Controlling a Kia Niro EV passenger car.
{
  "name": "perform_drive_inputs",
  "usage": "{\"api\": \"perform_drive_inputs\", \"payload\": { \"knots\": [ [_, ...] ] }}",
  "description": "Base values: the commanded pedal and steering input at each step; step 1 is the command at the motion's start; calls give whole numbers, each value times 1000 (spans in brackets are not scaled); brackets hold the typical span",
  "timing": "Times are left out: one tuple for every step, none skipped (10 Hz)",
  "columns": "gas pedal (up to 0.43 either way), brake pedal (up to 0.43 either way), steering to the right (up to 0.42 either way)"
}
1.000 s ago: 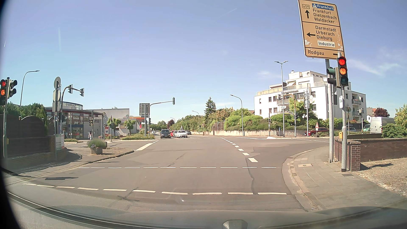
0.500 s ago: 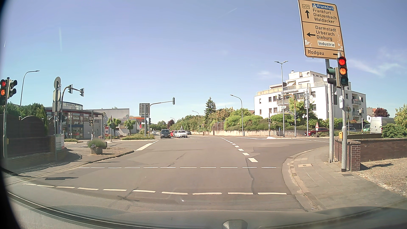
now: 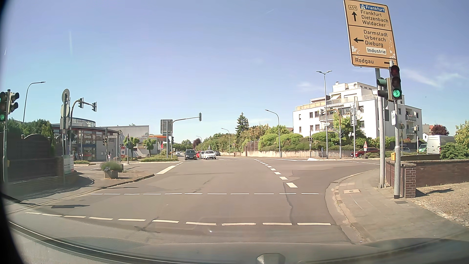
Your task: Follow the waypoints while adhering to traffic rules and regulations
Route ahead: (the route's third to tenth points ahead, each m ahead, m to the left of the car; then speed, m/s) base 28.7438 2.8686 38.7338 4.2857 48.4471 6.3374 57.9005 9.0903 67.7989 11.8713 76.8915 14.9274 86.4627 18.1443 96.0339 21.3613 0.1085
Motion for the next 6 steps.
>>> {"api": "perform_drive_inputs", "payload": {
  "knots": [
    [67,30,-5],
    [98,30,-5],
    [138,30,-5],
    [177,30,-5],
    [220,30,-5],
    [248,30,-5]
  ]
}}
